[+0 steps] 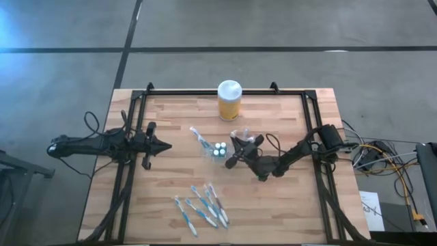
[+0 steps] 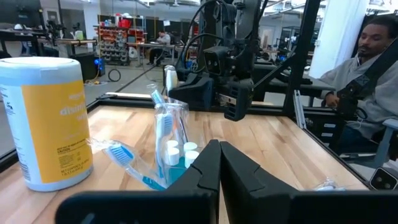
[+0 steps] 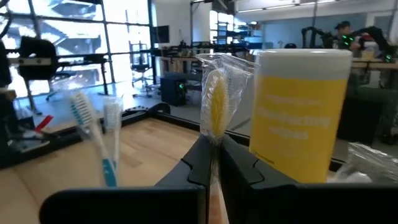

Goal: Pick & Place toothbrushing station
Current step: Put the orange toothbrush into the transparent organizer

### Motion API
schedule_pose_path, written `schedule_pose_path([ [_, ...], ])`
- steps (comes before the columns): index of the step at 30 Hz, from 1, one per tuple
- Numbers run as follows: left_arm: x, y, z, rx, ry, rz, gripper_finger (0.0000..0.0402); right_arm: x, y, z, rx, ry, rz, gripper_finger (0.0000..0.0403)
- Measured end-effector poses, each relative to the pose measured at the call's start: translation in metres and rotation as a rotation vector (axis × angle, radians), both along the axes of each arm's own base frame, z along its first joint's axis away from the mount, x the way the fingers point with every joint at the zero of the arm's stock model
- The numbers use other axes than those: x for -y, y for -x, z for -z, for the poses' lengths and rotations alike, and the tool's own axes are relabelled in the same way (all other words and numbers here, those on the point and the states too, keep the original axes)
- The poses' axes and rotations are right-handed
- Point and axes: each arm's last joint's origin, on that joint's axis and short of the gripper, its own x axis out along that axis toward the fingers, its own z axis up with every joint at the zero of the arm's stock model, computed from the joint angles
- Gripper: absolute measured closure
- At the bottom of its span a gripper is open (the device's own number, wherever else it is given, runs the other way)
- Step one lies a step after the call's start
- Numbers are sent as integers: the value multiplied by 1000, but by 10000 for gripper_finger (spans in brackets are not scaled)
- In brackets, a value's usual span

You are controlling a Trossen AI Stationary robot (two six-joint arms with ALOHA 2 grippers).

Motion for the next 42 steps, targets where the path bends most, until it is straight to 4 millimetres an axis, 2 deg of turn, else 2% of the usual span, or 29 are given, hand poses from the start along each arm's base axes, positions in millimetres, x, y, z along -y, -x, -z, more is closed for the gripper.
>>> schedule_pose_path([
  [14, 0, 0, 0, 0, 1, 1, 386, -3, 3, -8, 11, -6, 42, 273],
  [17, 0, 0, 0, 0, 2, 1, 386, -7, 6, -18, 11, 6, 30, 254],
  [23, 0, 0, 0, 0, 3, 3, 386, -17, 20, -54, -19, 40, 81, 239],
  [28, 0, 0, 0, 0, 4, 3, 386, -23, 35, -81, -67, 72, 109, 245],
  [32, 0, 0, 0, 1, 4, 2, 386, -25, 42, -95, -60, 70, 100, 262],
  [35, 0, 0, -1, 6, 2, 0, 386, -28, 40, -96, -60, 111, 2, 286],
  [38, 0, 0, -1, 7, 2, 0, 386, -30, 34, -92, -50, 152, -198, 324],
  [40, 0, 0, -1, 7, 1, 0, 386, -27, 29, -88, -49, 152, -323, 354],
  [42, 0, 0, -1, 7, 1, 0, 386, -19, 25, -84, -46, 102, -363, 382],
])
